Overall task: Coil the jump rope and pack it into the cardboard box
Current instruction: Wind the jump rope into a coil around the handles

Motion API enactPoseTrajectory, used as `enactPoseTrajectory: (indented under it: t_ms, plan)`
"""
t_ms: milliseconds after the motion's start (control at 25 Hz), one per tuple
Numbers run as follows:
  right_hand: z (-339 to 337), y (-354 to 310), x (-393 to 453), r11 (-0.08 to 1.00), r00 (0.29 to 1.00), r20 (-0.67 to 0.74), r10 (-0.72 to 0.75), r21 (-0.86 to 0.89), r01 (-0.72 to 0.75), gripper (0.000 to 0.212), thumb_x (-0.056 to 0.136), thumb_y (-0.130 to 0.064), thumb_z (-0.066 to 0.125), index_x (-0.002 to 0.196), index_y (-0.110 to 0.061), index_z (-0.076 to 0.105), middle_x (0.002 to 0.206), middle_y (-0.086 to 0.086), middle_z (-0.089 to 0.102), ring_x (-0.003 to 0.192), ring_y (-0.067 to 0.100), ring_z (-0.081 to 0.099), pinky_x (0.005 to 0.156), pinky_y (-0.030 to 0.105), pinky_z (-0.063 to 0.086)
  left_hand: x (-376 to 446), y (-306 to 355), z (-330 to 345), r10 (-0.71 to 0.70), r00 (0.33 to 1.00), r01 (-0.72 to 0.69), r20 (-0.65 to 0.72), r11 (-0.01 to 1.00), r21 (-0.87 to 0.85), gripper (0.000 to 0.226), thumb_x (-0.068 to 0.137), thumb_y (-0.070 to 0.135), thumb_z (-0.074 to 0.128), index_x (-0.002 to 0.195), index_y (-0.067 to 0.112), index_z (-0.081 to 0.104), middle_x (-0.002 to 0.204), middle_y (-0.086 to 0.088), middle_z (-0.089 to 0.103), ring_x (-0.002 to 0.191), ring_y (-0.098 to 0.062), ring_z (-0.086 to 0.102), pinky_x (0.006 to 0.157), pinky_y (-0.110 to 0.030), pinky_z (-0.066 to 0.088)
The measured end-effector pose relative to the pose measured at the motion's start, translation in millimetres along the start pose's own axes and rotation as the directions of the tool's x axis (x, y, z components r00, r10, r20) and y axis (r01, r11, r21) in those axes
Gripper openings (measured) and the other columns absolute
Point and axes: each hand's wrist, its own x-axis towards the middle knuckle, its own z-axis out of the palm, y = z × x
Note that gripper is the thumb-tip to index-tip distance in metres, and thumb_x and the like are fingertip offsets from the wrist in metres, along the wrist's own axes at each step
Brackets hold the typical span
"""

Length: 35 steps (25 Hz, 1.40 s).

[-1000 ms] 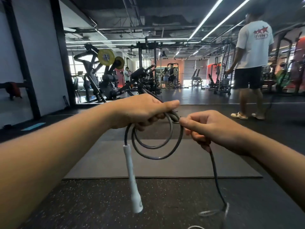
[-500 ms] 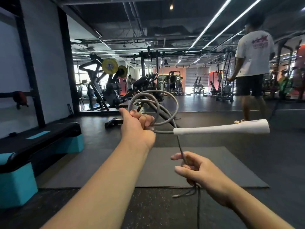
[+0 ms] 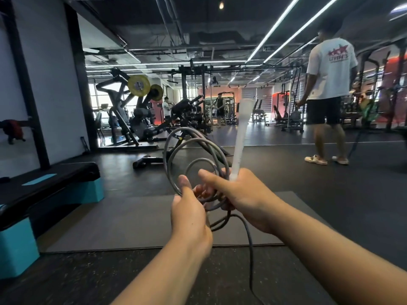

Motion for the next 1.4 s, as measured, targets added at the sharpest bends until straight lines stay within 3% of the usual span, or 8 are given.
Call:
enactPoseTrajectory:
  t_ms: [200,280,360,400,600,720,1160,1400]
  plan:
    - [-20.4,-14.1,4.3,0.971,0.996,0.051,0.078,-0.230,-0.064,0.044,0.098,-0.035,0.060,0.058,-0.019,0.048,0.048,0.000,0.055,0.041,0.012,0.033,0.043,0.024,0.028,-1.7,13.8,-17.9,0.408,0.913,-0.228,-0.024,0.556,0.799,0.105,0.076,0.020,0.082,0.155,0.021,0.012,0.158,-0.020,0.022,0.134,-0.039,0.035,0.107,-0.051,0.037]
    - [-26.2,-18.6,5.6,0.912,0.985,0.103,0.139,-0.400,-0.087,0.043,0.096,-0.036,0.062,0.058,-0.020,0.047,0.045,-0.003,0.049,0.044,0.015,0.033,0.045,0.027,0.028,-3.2,34.8,-20.4,0.735,0.487,-0.542,0.472,-0.170,0.823,0.122,0.073,0.017,0.083,0.161,0.023,0.000,0.166,-0.020,-0.003,0.151,-0.041,0.004,0.119,-0.060,0.016]
    - [-30.6,-23.9,6.2,0.845,0.971,0.167,0.174,-0.532,-0.060,0.041,0.096,-0.034,0.062,0.060,-0.020,0.049,0.047,-0.002,0.048,0.046,0.015,0.034,0.045,0.028,0.029,-5.9,54.4,-4.9,0.422,0.042,-0.497,0.905,-0.777,0.386,0.100,0.080,0.018,0.075,0.161,0.020,0.017,0.166,-0.021,0.006,0.153,-0.039,-0.001,0.119,-0.064,0.005]
    - [-32.9,-27.7,6.5,0.814,0.964,0.201,0.175,-0.581,-0.027,0.036,0.096,-0.030,0.062,0.063,-0.020,0.050,0.049,-0.001,0.049,0.047,0.014,0.035,0.046,0.028,0.030,-5.3,63.6,7.2,0.211,-0.014,-0.434,0.977,-0.882,0.184,0.087,0.081,0.018,0.071,0.158,0.018,0.029,0.165,-0.019,0.020,0.153,-0.038,0.006,0.120,-0.062,0.005]
    - [-43.6,-45.2,5.9,0.711,0.951,0.247,0.185,-0.702,0.044,0.023,0.087,-0.024,0.069,0.077,-0.003,0.068,0.058,0.008,0.066,0.053,0.017,0.049,0.056,0.032,0.038,7.6,96.7,43.3,-0.314,0.445,-0.847,0.839,-0.453,0.279,0.014,0.086,0.020,0.069,0.099,0.025,0.064,0.082,0.010,0.067,0.081,-0.014,0.066,0.065,-0.019,0.046]
    - [-49.5,-51.5,2.2,0.783,0.920,0.339,0.195,-0.619,0.062,0.012,0.089,-0.033,0.073,0.089,-0.023,0.080,0.080,0.014,0.078,0.063,0.021,0.054,0.058,0.035,0.037,14.1,103.5,36.3,-0.436,0.452,-0.881,0.778,-0.083,0.465,0.013,0.094,0.017,0.063,0.086,0.024,0.071,0.075,0.012,0.074,0.068,-0.009,0.067,0.063,-0.022,0.051]
    - [-102.3,-34.2,-2.8,0.541,0.894,0.141,0.425,-0.832,-0.126,0.048,0.085,-0.057,0.072,0.060,-0.020,0.056,0.056,0.004,0.058,0.053,0.019,0.053,0.054,0.032,0.049,16.1,126.4,-28.5,-0.533,0.596,-0.728,0.601,-0.674,0.123,0.027,0.094,0.053,0.056,0.095,0.028,0.046,0.088,0.006,0.061,0.084,-0.021,0.059,0.070,-0.034,0.044]
    - [-100.9,-6.6,5.5,-0.160,0.875,-0.186,0.446,-0.979,-0.127,0.048,0.097,-0.053,0.055,0.099,-0.012,0.080,0.064,0.000,0.072,0.070,0.015,0.066,0.087,0.032,0.057,26.5,119.2,-47.4,-0.300,0.711,-0.560,0.636,-0.788,0.254,0.017,0.098,0.046,0.047,0.089,0.031,0.050,0.095,0.004,0.068,0.090,-0.025,0.065,0.070,-0.034,0.048]
